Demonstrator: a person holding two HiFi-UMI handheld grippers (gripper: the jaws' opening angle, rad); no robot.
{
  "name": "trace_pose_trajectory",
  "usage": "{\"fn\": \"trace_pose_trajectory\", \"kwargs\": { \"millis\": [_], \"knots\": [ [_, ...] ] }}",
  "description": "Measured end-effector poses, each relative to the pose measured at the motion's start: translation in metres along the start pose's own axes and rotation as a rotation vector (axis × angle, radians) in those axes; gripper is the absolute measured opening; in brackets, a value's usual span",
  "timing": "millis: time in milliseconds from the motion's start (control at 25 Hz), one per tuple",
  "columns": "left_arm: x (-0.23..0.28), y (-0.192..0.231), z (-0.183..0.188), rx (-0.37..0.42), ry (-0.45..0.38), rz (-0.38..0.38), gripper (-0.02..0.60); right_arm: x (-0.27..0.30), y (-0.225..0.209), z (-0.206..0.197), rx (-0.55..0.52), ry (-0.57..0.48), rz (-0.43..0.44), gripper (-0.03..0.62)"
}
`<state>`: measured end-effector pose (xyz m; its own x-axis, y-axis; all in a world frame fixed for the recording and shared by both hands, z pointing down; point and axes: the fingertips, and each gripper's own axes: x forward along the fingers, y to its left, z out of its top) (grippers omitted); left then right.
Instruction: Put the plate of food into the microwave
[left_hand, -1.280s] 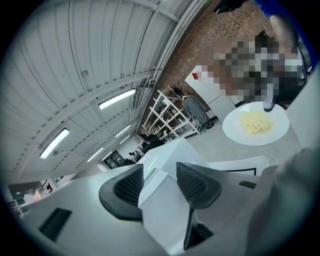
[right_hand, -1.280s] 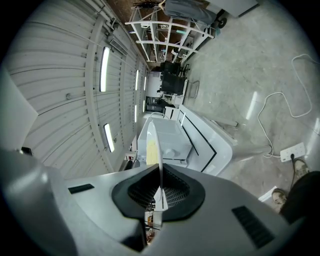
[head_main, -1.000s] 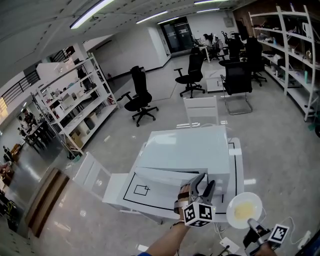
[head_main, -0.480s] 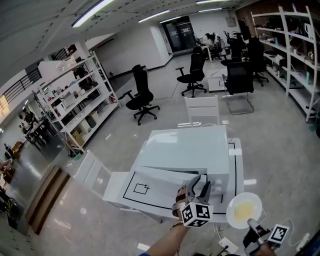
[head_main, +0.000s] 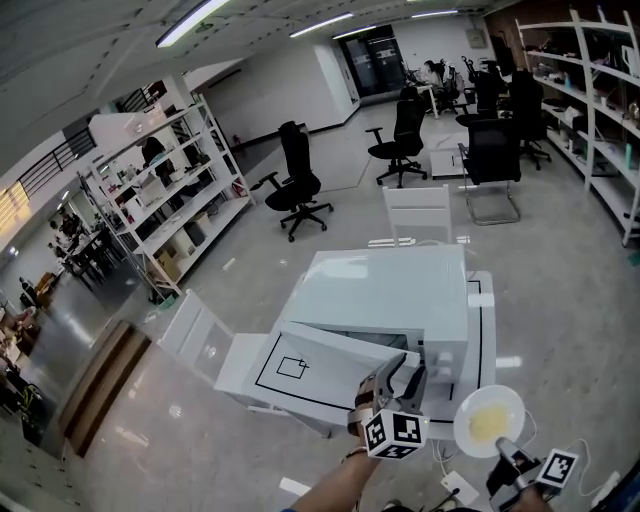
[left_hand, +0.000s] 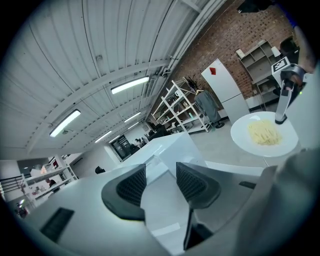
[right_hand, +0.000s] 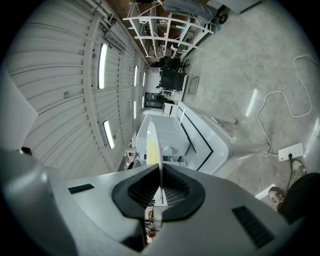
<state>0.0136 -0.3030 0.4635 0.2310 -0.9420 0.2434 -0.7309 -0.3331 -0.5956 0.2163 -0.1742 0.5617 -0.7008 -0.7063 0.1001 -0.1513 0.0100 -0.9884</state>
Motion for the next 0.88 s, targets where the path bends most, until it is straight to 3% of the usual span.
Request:
{"fn": "trace_pose_trajectory", "kwargs": {
  "millis": [880],
  "knots": [
    [-0.102,-0.003,-0.020,-0.052,-0.016,0.029,0.190,0.025,0.008,-0.049,-0.009,0.159,-0.004,0.009]
  ]
}}
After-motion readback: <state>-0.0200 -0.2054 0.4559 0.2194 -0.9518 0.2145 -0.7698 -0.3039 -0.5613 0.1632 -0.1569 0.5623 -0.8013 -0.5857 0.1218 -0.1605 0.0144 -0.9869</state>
